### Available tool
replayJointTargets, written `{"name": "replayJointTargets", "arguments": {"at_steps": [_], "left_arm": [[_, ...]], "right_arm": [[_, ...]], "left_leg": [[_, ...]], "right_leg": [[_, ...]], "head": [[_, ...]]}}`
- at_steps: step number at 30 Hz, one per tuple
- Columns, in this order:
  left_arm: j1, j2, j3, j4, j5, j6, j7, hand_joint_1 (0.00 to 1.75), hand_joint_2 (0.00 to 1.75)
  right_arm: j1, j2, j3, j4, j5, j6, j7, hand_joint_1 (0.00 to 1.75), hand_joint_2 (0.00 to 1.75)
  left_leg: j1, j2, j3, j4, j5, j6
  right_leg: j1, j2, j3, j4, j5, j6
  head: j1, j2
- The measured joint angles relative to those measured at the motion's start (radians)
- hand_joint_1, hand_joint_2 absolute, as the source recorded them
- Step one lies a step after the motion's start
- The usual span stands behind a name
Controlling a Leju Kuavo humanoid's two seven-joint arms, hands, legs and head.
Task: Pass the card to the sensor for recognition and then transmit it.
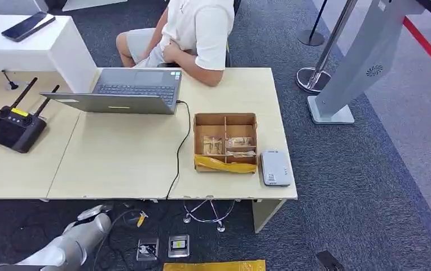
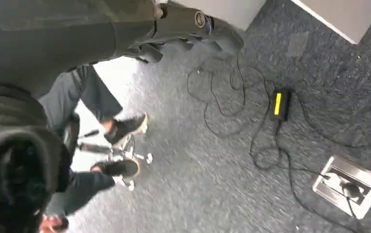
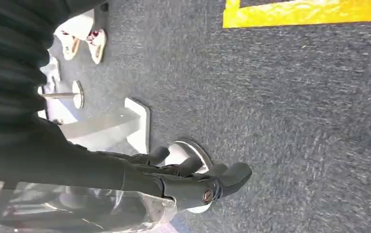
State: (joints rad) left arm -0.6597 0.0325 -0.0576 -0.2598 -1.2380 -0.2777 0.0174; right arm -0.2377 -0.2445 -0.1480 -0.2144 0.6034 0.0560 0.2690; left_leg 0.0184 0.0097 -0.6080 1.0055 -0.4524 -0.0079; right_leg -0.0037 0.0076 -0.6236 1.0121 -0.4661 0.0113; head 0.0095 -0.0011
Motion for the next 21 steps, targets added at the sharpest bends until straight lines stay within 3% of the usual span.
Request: {"name": "replayJointTargets", "arguments": {"at_steps": [1, 2, 3, 4, 6, 7, 10, 12, 16, 21], "left_arm": [[0.008, 0.023, -0.009, -0.003, -0.016, 0.008, -0.083, 0.00, 0.00], [0.058, 0.064, -0.023, -0.021, -0.006, 0.044, -0.206, 0.00, 0.00], [0.145, 0.140, -0.035, -0.074, 0.037, 0.123, -0.319, 0.00, 0.00], [0.237, 0.207, -0.040, -0.135, 0.066, 0.208, -0.391, 0.00, 0.00], [0.345, 0.309, -0.045, -0.215, 0.058, 0.356, -0.465, 0.00, 0.00], [0.358, 0.343, -0.047, -0.217, 0.049, 0.433, -0.489, 0.00, 0.00], [0.372, 0.421, -0.056, -0.131, 0.037, 0.590, -0.529, 0.00, 0.00], [0.425, 0.456, -0.064, -0.112, 0.040, 0.619, -0.551, 0.00, 0.00], [0.482, 0.517, -0.074, -0.057, 0.056, 0.617, -0.561, 0.00, 0.00], [0.510, 0.575, -0.101, -0.012, 0.037, 0.510, -0.574, 0.00, 0.00]], "right_arm": [[0.002, 0.002, -0.004, 0.000, -0.040, -0.018, 0.011, 0.00, 1.75], [0.019, 0.001, -0.012, 0.000, -0.077, -0.026, 0.004, 0.00, 1.75], [0.043, -0.004, -0.021, 0.000, -0.097, -0.025, -0.024, 0.00, 1.75], [0.068, -0.010, -0.029, 0.001, -0.100, -0.024, -0.045, 0.00, 1.75], [0.117, -0.024, -0.034, 0.004, -0.099, -0.021, -0.065, 0.00, 1.75], [0.134, -0.027, -0.039, 0.007, -0.096, -0.021, -0.069, 0.00, 1.75], [0.113, -0.028, -0.045, 0.010, -0.088, -0.017, -0.069, 0.00, 1.75], [0.105, -0.023, -0.048, 0.010, -0.086, -0.014, -0.058, 0.00, 1.75], [0.108, -0.023, -0.056, 0.011, -0.074, -0.016, -0.051, 0.00, 1.75], [0.096, -0.018, -0.056, 0.011, -0.065, -0.014, -0.041, 0.00, 1.75]], "left_leg": [[0.001, 0.000, -0.005, -0.001, 0.001, 0.000], [0.001, 0.001, -0.004, -0.002, 0.002, -0.002], [0.001, 0.002, 0.007, -0.005, -0.002, -0.006], [0.001, 0.010, 0.021, -0.005, -0.010, -0.008], [0.003, 0.013, 0.027, -0.004, -0.014, -0.010], [0.004, 0.007, 0.023, -0.004, -0.013, -0.008], [0.001, -0.006, 0.027, -0.005, -0.013, -0.009], [0.002, -0.002, 0.035, -0.006, -0.018, -0.008], [0.002, -0.002, 0.034, -0.005, -0.018, -0.008], [0.001, -0.003, 0.035, -0.005, -0.019, -0.007]], "right_leg": [[0.001, -0.001, -0.002, 0.001, 0.002, 0.000], [0.001, -0.001, 0.000, 0.002, 0.002, -0.001], [0.000, 0.001, 0.007, 0.002, -0.003, -0.006], [0.001, 0.008, 0.015, 0.002, -0.008, -0.009], [0.002, 0.013, 0.020, 0.004, -0.013, -0.010], [0.003, 0.006, 0.017, 0.005, -0.014, -0.008], [0.001, -0.007, 0.025, 0.005, -0.021, -0.007], [0.001, -0.004, 0.031, 0.005, -0.023, -0.009], [0.002, -0.005, 0.031, 0.005, -0.024, -0.008], [0.001, -0.005, 0.031, 0.004, -0.025, -0.008]], "head": [[0.000, 0.000], [0.001, 0.000], [0.000, 0.000], [-0.001, 0.000], [-0.003, 0.000], [-0.007, 0.000], [-0.004, 0.000], [-0.004, 0.000], [-0.003, 0.000], [-0.004, 0.000]]}}
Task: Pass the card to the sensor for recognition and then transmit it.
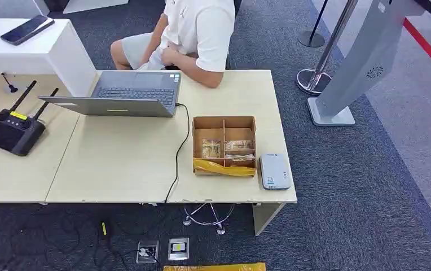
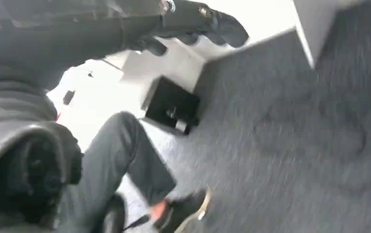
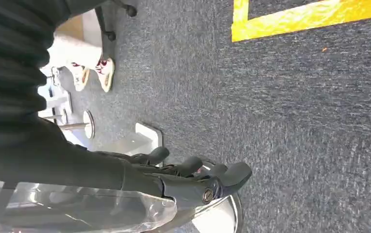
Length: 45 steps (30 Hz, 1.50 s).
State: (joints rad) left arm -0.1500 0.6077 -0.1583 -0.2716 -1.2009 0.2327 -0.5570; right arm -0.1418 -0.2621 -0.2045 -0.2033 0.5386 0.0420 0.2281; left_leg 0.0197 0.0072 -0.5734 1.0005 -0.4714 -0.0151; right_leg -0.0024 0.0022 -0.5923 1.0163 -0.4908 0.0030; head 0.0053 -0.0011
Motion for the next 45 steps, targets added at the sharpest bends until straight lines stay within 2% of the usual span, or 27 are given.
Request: {"name": "replayJointTargets", "arguments": {"at_steps": [2, 5, 8, 14, 17, 21, 25, 27, 29, 30, 33, 38, 45], "left_arm": [[0.006, -0.009, -0.002, 0.008, 0.015, 0.011, 0.046, 0.00, 0.00], [0.010, -0.073, -0.011, 0.015, 0.009, 0.019, 0.156, 0.00, 0.00], [0.016, -0.118, -0.023, 0.021, 0.011, 0.018, 0.164, 0.00, 0.00], [0.016, -0.158, -0.021, 0.033, 0.104, -0.062, 0.162, 0.00, 0.00], [0.016, -0.187, -0.006, 0.037, 0.208, -0.109, 0.231, 0.00, 0.00], [0.006, -0.252, 0.050, 0.043, 0.315, -0.248, 0.378, 0.00, 0.00], [0.001, -0.290, 0.129, 0.048, 0.457, -0.439, 0.534, 0.00, 0.00], [0.001, -0.306, 0.172, 0.052, 0.519, -0.501, 0.610, 0.00, 0.00], [0.000, -0.322, 0.234, 0.054, 0.617, -0.574, 0.711, 0.00, 0.00], [0.000, -0.330, 0.268, 0.055, 0.654, -0.590, 0.750, 0.00, 0.00], [0.000, -0.359, 0.349, 0.058, 0.665, -0.586, 0.784, 0.00, 0.00], [-0.012, -0.398, 0.415, 0.060, 0.652, -0.540, 0.800, 0.00, 0.00], [-0.051, -0.461, 0.444, 0.060, 0.566, -0.459, 0.807, 0.00, 0.00]], "right_arm": [[0.001, 0.001, -0.003, 0.000, 0.000, -0.004, 0.005, 0.00, 1.75], [0.003, 0.010, -0.006, 0.000, 0.000, -0.005, 0.005, 0.00, 1.75], [0.004, 0.014, -0.008, 0.000, 0.003, -0.005, 0.005, 0.00, 1.75], [0.007, 0.014, -0.015, 0.000, 0.012, -0.001, 0.001, 0.00, 1.75], [0.006, 0.015, -0.015, 0.000, 0.028, 0.002, 0.001, 0.00, 1.75], [0.000, 0.023, -0.014, 0.000, 0.037, 0.004, 0.002, 0.00, 1.75], [0.000, 0.025, -0.014, 0.000, 0.046, 0.007, 0.003, 0.00, 1.75], [-0.004, 0.025, -0.014, 0.000, 0.050, 0.011, 0.005, 0.00, 1.75], [-0.009, 0.025, -0.014, 0.000, 0.062, 0.017, 0.014, 0.00, 1.75], [-0.013, 0.026, -0.014, 0.000, 0.066, 0.017, 0.021, 0.00, 1.75], [-0.018, 0.027, -0.014, 0.000, 0.066, 0.017, 0.022, 0.00, 1.75], [-0.020, 0.027, -0.014, 0.000, 0.069, 0.017, 0.022, 0.00, 1.75], [-0.033, 0.026, -0.014, 0.000, 0.087, 0.018, 0.019, 0.00, 1.75]], "left_leg": [[-0.001, -0.002, 0.000, 0.000, 0.000, 0.000], [-0.003, -0.003, 0.001, 0.000, 0.000, 0.001], [-0.003, -0.002, 0.001, 0.000, -0.001, 0.002], [-0.004, -0.003, 0.001, 0.000, -0.002, 0.003], [-0.004, -0.003, 0.001, 0.000, -0.002, 0.003], [-0.004, -0.003, 0.001, 0.000, -0.002, 0.003], [-0.004, -0.003, 0.001, 0.000, -0.002, 0.003], [-0.004, -0.003, 0.001, 0.000, -0.002, 0.003], [-0.004, -0.003, 0.001, 0.000, -0.002, 0.003], [-0.004, -0.003, 0.001, 0.000, -0.002, 0.003], [-0.004, -0.003, 0.002, 0.001, -0.002, 0.003], [-0.004, -0.003, 0.002, 0.001, -0.002, 0.003], [-0.004, -0.003, 0.002, 0.001, -0.001, 0.004]], "right_leg": [[-0.001, -0.001, 0.000, 0.000, 0.000, 0.001], [-0.003, -0.002, 0.001, 0.000, -0.001, 0.001], [-0.003, -0.001, 0.002, -0.001, 0.000, 0.002], [-0.003, -0.001, 0.002, -0.001, 0.000, 0.003], [-0.003, -0.001, 0.002, -0.001, -0.001, 0.003], [-0.003, -0.001, 0.002, -0.001, -0.001, 0.003], [-0.003, -0.001, 0.002, -0.001, -0.001, 0.003], [-0.003, -0.001, 0.002, -0.001, -0.001, 0.003], [-0.003, -0.001, 0.002, -0.001, -0.001, 0.003], [-0.003, -0.001, 0.002, -0.001, -0.001, 0.003], [-0.003, -0.002, 0.002, -0.001, -0.001, 0.003], [-0.003, -0.002, 0.003, -0.001, -0.001, 0.003], [-0.004, -0.002, 0.003, -0.001, -0.001, 0.003]], "head": [[0.000, 0.000], [-0.001, 0.000], [0.001, 0.000], [0.000, 0.000], [0.000, 0.000], [0.000, 0.000], [0.000, 0.000], [0.000, 0.000], [0.000, 0.000], [0.000, 0.000], [0.000, 0.000], [0.000, 0.000], [0.000, 0.000]]}}
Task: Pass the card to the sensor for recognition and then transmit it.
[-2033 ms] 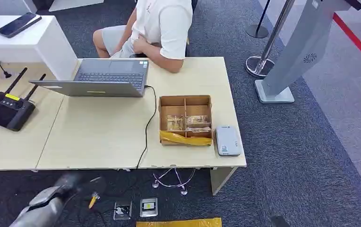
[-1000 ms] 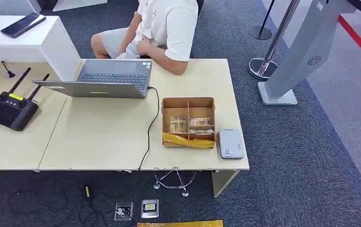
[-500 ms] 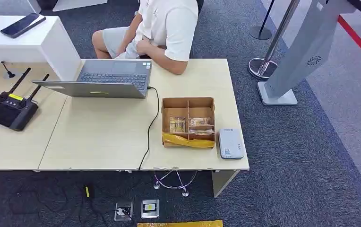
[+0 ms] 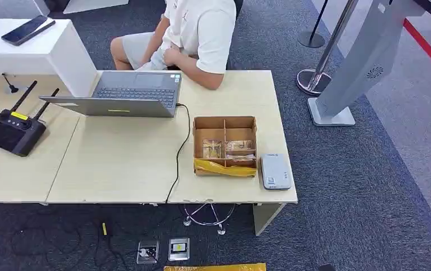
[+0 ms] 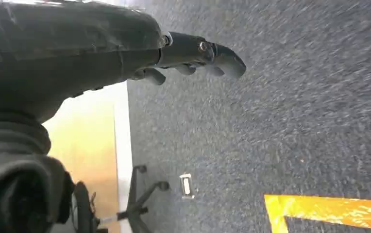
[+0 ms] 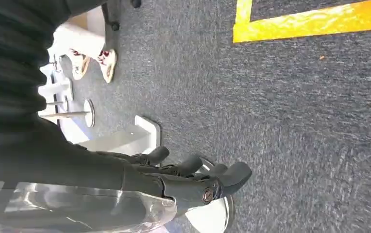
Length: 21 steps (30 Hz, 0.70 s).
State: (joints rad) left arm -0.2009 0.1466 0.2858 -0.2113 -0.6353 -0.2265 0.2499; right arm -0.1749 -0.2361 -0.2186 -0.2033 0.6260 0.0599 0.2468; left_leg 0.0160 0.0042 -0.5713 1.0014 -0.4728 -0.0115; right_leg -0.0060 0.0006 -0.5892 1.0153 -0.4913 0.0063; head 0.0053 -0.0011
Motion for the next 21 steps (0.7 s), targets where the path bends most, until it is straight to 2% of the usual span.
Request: {"name": "replayJointTargets", "arguments": {"at_steps": [5, 8, 21], "left_arm": [[-0.029, -0.039, -0.011, 0.000, -0.133, 0.079, -0.039, 0.00, 0.00], [-0.051, -0.067, -0.015, 0.000, -0.140, 0.110, -0.038, 0.00, 0.00], [-0.122, -0.158, -0.016, 0.005, -0.152, 0.163, 0.015, 0.00, 0.00]], "right_arm": [[-0.013, -0.002, 0.001, 0.000, 0.014, 0.002, 0.000, 0.00, 1.75], [-0.022, -0.002, 0.001, 0.000, 0.019, 0.002, -0.002, 0.00, 1.75], [-0.057, -0.001, 0.002, 0.000, 0.046, 0.010, -0.003, 0.00, 1.75]], "left_leg": [[0.000, 0.000, 0.000, 0.000, 0.000, 0.000], [0.000, 0.000, 0.000, 0.000, 0.000, 0.000], [0.000, 0.000, 0.000, 0.000, 0.000, 0.000]], "right_leg": [[0.000, 0.000, 0.000, 0.000, 0.000, 0.000], [0.000, 0.000, 0.000, 0.000, 0.000, 0.000], [0.000, 0.000, 0.000, 0.000, 0.000, 0.000]], "head": [[0.000, 0.000], [0.000, 0.000], [0.000, 0.000]]}}
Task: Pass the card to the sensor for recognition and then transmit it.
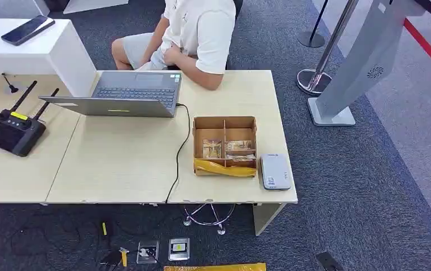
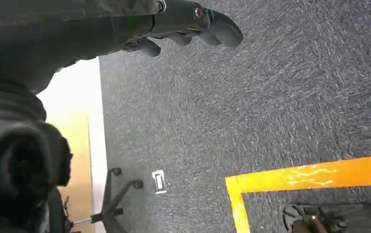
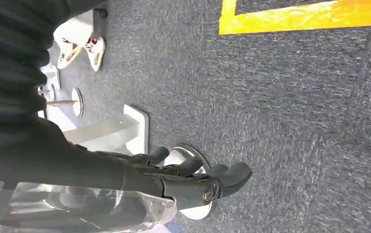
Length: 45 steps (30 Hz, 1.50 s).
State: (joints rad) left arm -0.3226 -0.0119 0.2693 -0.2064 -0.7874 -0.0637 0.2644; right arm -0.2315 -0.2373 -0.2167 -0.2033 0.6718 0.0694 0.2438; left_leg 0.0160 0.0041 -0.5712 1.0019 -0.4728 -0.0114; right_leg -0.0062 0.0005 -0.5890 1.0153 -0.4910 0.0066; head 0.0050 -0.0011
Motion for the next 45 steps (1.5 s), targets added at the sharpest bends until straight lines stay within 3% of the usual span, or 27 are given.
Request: {"name": "replayJointTargets", "arguments": {"at_steps": [14, 27, 31, 32, 33, 36, 37, 38, 41, 45], "left_arm": [[-0.085, -0.053, 0.000, 0.003, -0.011, 0.047, 0.081, 0.00, 0.00], [-0.172, -0.063, 0.000, 0.004, -0.038, 0.057, 0.122, 0.00, 0.00], [-0.188, -0.063, 0.000, 0.004, -0.074, 0.067, 0.117, 0.00, 0.00], [-0.185, -0.061, -0.006, 0.004, -0.129, 0.040, 0.074, 0.00, 0.00], [-0.175, -0.047, -0.021, 0.003, -0.186, 0.013, -0.031, 0.00, 0.00], [-0.085, 0.040, -0.074, -0.007, -0.220, 0.029, -0.330, 0.00, 0.00], [-0.051, 0.082, -0.076, -0.010, -0.209, 0.040, -0.382, 0.00, 0.00], [-0.025, 0.131, -0.079, -0.013, -0.202, 0.043, -0.416, 0.00, 0.00], [-0.003, 0.242, -0.099, -0.020, -0.196, 0.034, -0.446, 0.00, 0.00], [-0.005, 0.313, -0.116, -0.026, -0.219, 0.047, -0.501, 0.00, 0.00]], "right_arm": [[-0.031, 0.007, 0.030, 0.000, 0.013, 0.014, -0.021, 0.00, 1.75], [-0.045, 0.019, 0.068, 0.000, 0.002, 0.034, -0.058, 0.00, 1.75], [-0.035, 0.034, 0.069, 0.000, -0.054, -0.038, -0.057, 0.00, 1.75], [-0.024, 0.045, 0.069, 0.000, -0.087, -0.081, -0.037, 0.00, 1.75], [-0.013, 0.049, 0.064, 0.000, -0.130, -0.118, -0.008, 0.00, 1.75], [0.052, 0.038, 0.044, 0.000, -0.180, -0.095, -0.031, 0.00, 1.75], [0.070, 0.023, 0.040, 0.000, -0.178, -0.084, -0.039, 0.00, 1.75], [0.087, 0.011, 0.039, 0.001, -0.175, -0.074, -0.044, 0.00, 1.75], [0.105, -0.002, 0.038, 0.004, -0.172, -0.066, -0.046, 0.00, 1.75], [0.095, 0.000, 0.038, 0.004, -0.164, -0.056, -0.045, 0.00, 1.75]], "left_leg": [[0.000, 0.000, 0.000, 0.000, 0.000, 0.000], [0.000, 0.000, 0.000, 0.000, 0.001, 0.001], [0.000, 0.000, 0.000, 0.000, 0.001, 0.001], [0.001, 0.000, 0.000, 0.000, 0.001, 0.001], [0.000, 0.000, -0.001, 0.000, 0.000, 0.001], [0.001, 0.001, 0.005, -0.001, -0.005, -0.002], [0.002, 0.007, 0.006, -0.001, -0.007, -0.002], [0.003, 0.011, 0.006, -0.001, -0.008, -0.004], [0.004, 0.009, 0.004, -0.001, -0.007, -0.003], [0.003, 0.002, 0.008, -0.001, -0.007, -0.003]], "right_leg": [[0.000, 0.000, 0.000, 0.000, 0.000, 0.000], [0.000, 0.000, 0.000, 0.000, 0.001, 0.001], [0.000, 0.000, 0.000, 0.000, 0.001, 0.001], [0.001, 0.000, 0.000, 0.000, 0.000, 0.001], [0.000, 0.000, 0.001, 0.000, 0.000, 0.001], [0.001, 0.002, 0.004, 0.001, -0.004, 0.000], [0.002, 0.007, 0.004, 0.002, -0.005, -0.001], [0.002, 0.012, 0.003, 0.002, -0.005, -0.001], [0.004, 0.009, 0.001, 0.002, -0.005, -0.002], [0.003, 0.001, 0.007, 0.003, -0.008, -0.003]], "head": [[0.000, 0.000], [0.000, 0.000], [0.000, 0.000], [0.001, 0.000], [0.000, 0.000], [0.000, 0.000], [0.001, 0.000], [0.000, 0.000], [0.000, 0.000], [-0.001, 0.000]]}}
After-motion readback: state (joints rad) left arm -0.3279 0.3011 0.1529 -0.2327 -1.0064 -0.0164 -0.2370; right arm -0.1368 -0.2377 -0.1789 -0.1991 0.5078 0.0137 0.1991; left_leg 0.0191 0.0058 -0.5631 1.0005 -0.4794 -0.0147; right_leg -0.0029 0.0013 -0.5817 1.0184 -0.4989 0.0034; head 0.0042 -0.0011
